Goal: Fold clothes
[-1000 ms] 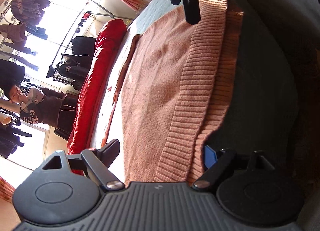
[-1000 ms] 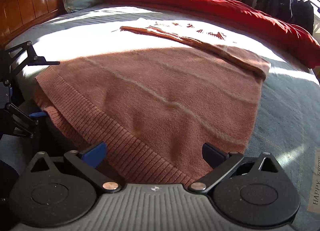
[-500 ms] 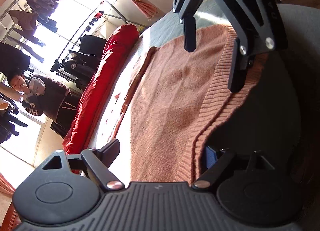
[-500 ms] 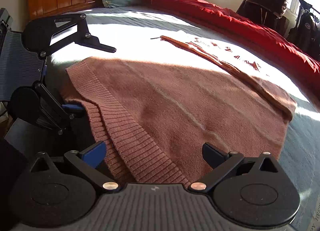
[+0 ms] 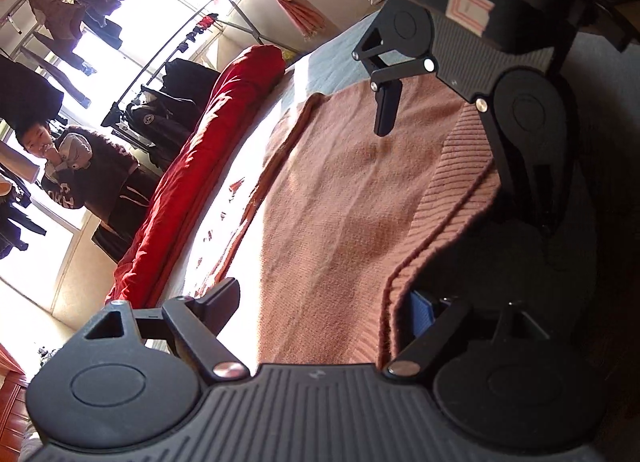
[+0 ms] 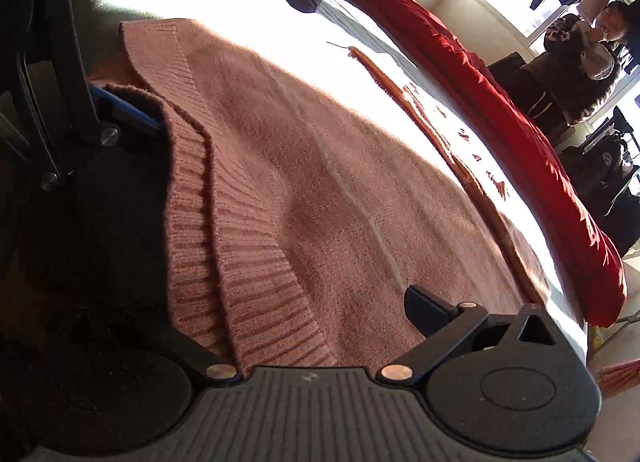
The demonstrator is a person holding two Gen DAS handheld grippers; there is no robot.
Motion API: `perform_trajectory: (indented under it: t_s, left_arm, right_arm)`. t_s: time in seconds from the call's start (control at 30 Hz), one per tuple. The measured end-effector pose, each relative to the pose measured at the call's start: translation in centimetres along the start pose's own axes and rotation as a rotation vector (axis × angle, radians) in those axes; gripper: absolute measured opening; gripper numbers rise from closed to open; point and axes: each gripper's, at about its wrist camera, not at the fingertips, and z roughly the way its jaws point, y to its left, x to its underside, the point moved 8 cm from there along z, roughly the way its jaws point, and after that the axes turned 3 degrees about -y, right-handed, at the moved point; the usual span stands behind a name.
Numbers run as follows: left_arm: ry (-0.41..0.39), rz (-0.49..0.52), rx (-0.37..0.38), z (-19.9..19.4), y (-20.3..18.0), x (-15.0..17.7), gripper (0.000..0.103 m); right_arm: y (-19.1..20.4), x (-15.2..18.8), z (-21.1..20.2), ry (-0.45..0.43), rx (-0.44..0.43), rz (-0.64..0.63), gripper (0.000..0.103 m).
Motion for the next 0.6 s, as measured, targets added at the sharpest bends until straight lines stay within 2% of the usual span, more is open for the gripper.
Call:
perform_trajectory:
  t_s: [0.17,0.23,0.43,0.6]
  left_arm:
    - [0.005,-0.019,0.016,0.3,-0.3,0.5,0.085]
    - [0.013,-0.022,0.02,0.6,-0.6,0.6,0.085]
    - [0.063,0.006,0.035,1.7,-2.6,1.4,0.085]
    - [0.076,0.05,-0.036,2.1,-2.6,1.9,0.085]
  right_arm:
    - [-2.3,1.9,-2.0,0.001,0.159,-0.039,0.103]
    - [-3.2,2.3,-2.5,-0.001,0.187,-0.029,0.103]
    - [-3.9,2.1,-3.3,-0.01,0.214,-0.03,0.103]
    - [-4.1,1.8,-3.3,-0.011,0.215,-0.027,0.103]
